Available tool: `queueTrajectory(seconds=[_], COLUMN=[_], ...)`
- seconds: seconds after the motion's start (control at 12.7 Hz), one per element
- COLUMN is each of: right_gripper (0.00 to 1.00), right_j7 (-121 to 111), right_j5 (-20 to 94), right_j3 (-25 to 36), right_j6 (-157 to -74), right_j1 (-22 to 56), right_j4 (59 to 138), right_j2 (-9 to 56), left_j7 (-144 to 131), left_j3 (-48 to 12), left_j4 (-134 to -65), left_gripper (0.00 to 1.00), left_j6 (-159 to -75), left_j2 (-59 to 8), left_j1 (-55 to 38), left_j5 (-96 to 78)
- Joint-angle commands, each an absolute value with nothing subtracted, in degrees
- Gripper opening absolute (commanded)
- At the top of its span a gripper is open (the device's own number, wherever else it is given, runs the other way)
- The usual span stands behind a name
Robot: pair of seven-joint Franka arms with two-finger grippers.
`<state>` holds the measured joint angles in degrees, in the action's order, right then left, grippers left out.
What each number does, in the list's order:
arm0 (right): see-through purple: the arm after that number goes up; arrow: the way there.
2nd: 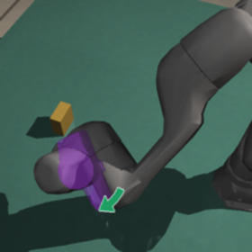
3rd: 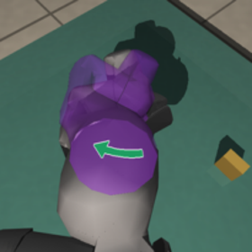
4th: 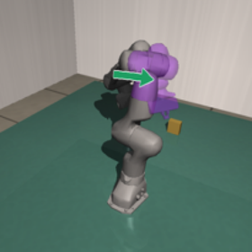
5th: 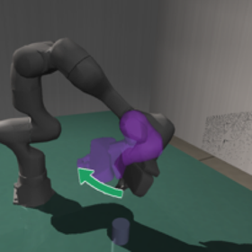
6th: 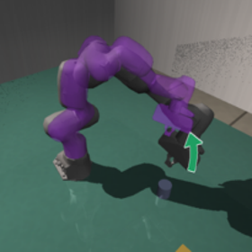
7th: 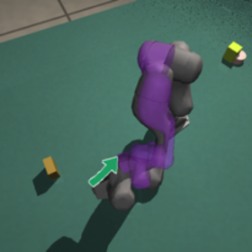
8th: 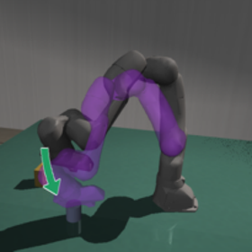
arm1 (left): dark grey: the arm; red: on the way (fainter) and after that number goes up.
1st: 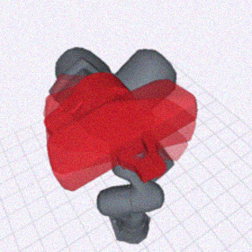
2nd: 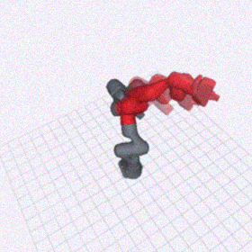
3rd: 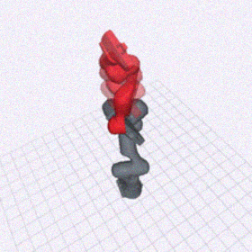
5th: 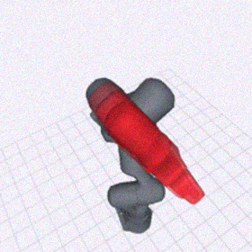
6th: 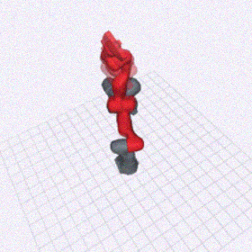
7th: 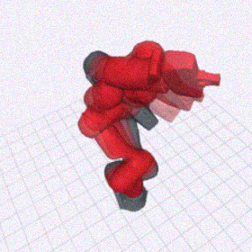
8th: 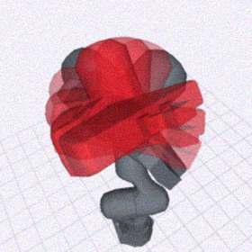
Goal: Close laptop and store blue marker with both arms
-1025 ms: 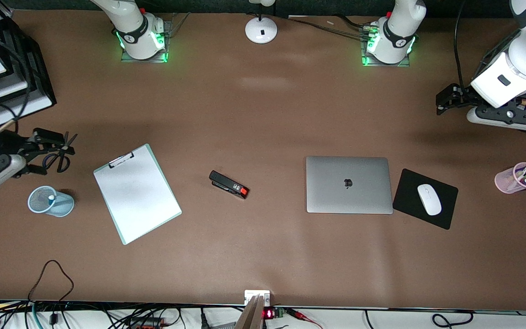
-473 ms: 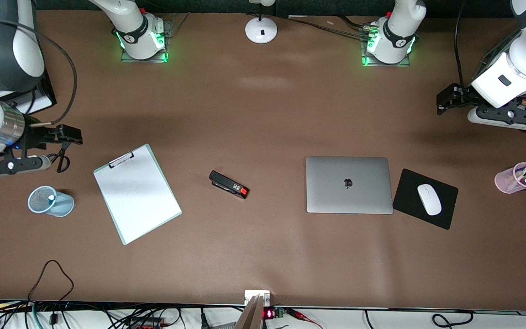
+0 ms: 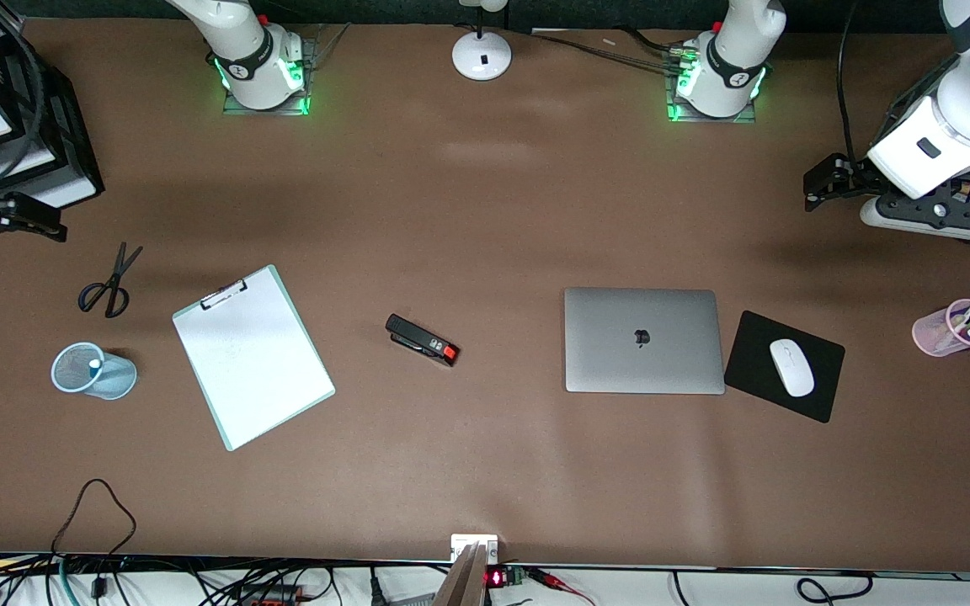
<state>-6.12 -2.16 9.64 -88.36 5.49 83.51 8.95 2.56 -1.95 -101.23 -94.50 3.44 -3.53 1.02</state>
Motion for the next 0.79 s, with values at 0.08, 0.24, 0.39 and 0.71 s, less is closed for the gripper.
queueTrajectory(seconds=[0.08,0.24,0.39,0.71], right_gripper=[1.0,1.0,1.0,1.0], right_j7=[-2.7,-2.5,-2.5,-2.5], right_j5=[-1.7,-1.3,-0.6,-0.7], right_j3=[9.1,9.4,9.7,9.5], right_j6=[-87.4,-91.2,-91.1,-89.3], right_j1=[6.7,6.2,5.8,5.5], right_j4=[84.5,89.3,90.4,90.5], right_j2=[6.7,4.1,2.8,1.6], left_j7=[1.9,1.9,1.9,1.9], left_j3=[-2.4,-2.5,-2.5,-2.4], left_j4=[-100.0,-100.0,-99.9,-100.0], left_gripper=[1.0,1.0,1.0,1.0], left_j6=[-93.3,-93.3,-93.3,-93.3], left_j2=[3.3,3.3,3.3,3.3], left_j1=[-3.5,-3.5,-3.5,-3.5], left_j5=[2.3,2.3,2.3,2.2])
